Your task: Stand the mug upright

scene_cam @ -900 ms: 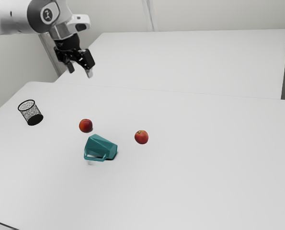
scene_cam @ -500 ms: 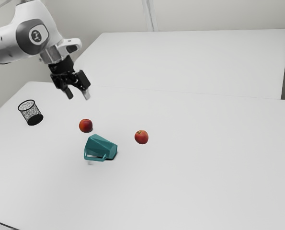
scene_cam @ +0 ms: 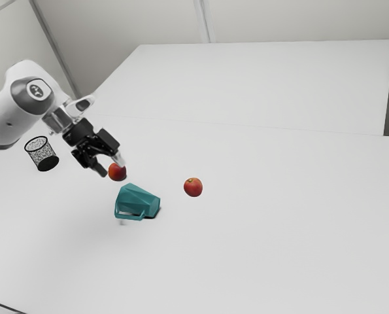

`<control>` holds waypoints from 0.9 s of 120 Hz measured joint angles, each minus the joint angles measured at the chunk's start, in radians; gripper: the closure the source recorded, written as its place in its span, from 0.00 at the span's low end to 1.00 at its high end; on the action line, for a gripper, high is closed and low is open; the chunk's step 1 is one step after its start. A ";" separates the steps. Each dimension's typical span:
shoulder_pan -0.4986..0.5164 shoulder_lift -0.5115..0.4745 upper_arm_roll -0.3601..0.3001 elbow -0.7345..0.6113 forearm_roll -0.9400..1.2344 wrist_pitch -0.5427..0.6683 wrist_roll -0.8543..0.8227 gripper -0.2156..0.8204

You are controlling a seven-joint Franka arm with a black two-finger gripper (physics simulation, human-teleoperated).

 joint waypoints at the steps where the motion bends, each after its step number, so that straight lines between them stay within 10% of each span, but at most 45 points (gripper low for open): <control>1: 0.005 0.004 0.000 -0.001 -0.005 0.002 0.005 0.21; 40: 0.157 0.156 0.000 0.002 -0.113 0.038 0.171 0.21; 108: 0.145 0.272 -0.012 -0.002 -0.204 0.055 0.340 0.21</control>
